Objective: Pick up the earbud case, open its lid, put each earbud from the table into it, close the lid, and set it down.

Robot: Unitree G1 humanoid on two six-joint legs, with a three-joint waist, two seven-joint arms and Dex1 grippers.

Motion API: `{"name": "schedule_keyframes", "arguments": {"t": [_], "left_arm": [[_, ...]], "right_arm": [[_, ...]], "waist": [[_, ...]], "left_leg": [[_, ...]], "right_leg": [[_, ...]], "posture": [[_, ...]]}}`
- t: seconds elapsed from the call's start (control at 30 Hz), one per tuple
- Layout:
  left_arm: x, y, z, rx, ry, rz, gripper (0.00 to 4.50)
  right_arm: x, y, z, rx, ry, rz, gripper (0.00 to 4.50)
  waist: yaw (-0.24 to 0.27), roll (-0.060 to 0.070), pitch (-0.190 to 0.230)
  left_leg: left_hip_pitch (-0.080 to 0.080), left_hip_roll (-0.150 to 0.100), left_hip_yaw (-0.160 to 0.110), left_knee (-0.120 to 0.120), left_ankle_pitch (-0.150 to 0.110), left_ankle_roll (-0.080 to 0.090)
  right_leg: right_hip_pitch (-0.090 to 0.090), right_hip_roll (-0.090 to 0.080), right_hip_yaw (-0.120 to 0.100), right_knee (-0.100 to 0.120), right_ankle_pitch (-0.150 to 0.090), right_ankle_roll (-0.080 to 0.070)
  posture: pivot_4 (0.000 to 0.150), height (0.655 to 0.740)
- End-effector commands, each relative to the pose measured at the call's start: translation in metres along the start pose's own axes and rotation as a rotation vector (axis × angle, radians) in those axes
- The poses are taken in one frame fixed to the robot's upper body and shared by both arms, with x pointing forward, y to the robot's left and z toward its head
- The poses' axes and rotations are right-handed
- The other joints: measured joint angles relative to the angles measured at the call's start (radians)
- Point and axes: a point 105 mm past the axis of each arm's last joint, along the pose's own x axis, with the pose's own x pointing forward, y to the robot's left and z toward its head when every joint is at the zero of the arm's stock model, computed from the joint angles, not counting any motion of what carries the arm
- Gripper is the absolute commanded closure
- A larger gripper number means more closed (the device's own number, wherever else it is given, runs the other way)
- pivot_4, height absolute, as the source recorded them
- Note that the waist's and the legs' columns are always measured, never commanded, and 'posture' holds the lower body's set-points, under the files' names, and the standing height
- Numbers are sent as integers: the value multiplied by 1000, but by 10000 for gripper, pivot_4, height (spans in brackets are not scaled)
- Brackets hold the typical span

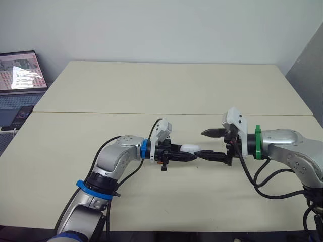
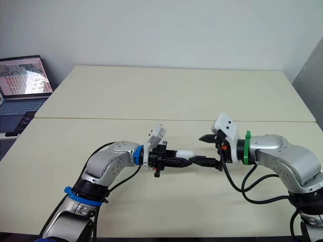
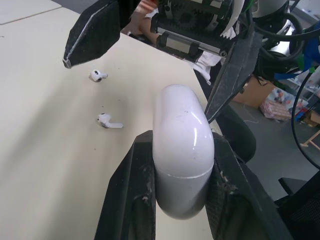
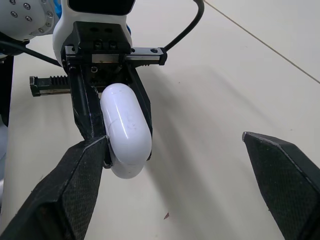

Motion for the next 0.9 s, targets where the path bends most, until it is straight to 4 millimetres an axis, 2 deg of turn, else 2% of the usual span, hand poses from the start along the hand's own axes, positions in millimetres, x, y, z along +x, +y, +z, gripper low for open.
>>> {"name": "schedule_keyframes", "arguments": {"t": [0.03, 0.3, 0.4, 0.47, 0.53, 0.63, 0.7, 0.77, 0.9], "left_arm": [[4, -9, 7, 45, -18, -52, 36781], [2, -7, 2, 61, -10, -33, 36781], [-3, -4, -2, 79, -16, 9, 36781], [-7, -1, -5, 103, -21, 53, 36781], [-13, 1, -13, 122, -18, 112, 36781], [-19, -7, -25, 114, -15, 141, 36781], [-25, -17, -31, 111, -21, 157, 36781], [-29, -25, -32, 106, -36, 175, 36781], [-31, -31, -30, 122, -63, 218, 36781]], "right_arm": [[-12, -17, 20, -34, -70, -108, 0], [-20, -10, 38, 24, -164, -58, 0], [-28, -14, 35, 53, -159, -91, 0], [-33, -23, 23, 68, -116, -155, 0], [-40, -34, -1, 75, -25, -245, 0], [-49, -47, -36, 78, 117, -378, 0], [-53, -47, -60, 131, 254, -439, 0], [-50, -45, -71, 166, 300, -472, 0], [-39, -37, -79, 192, 308, -477, 0]], "waist": [[0, 0, 0], [0, 0, 0], [0, 0, 0], [1, 0, 0], [3, 0, 0], [4, 0, 0], [2, 0, 0], [-1, 0, 0], [0, 1, 0]], "left_leg": [[0, 0, 0, 0, 0, 0], [0, 0, 0, 0, 0, 0], [0, 0, 0, 0, 0, 0], [-1, 0, 0, 0, 0, 0], [-1, 0, 0, 0, 0, 0], [-1, 0, 1, 0, 0, 0], [-1, 0, 2, 0, 0, 0], [-1, 0, 2, 0, 0, 0], [-1, 1, 1, -1, 0, 0]], "right_leg": [[0, 0, 0, 0, 0, 0], [0, 0, 0, 0, 0, 0], [0, 0, 1, 0, 0, 0], [-1, 0, 1, 0, 0, 0], [0, 0, 1, 0, 0, 0], [-1, -1, 2, -1, 0, 0], [-2, -1, 3, 1, 0, 0], [-3, -1, 3, 1, 0, 0], [-2, -1, 2, 2, 0, 0]], "posture": [[1500, 7400], [1500, 7400], [1500, 7400], [1500, 7400], [1500, 7400], [1500, 7400], [1500, 7400], [1500, 7400], [1500, 7400]]}}
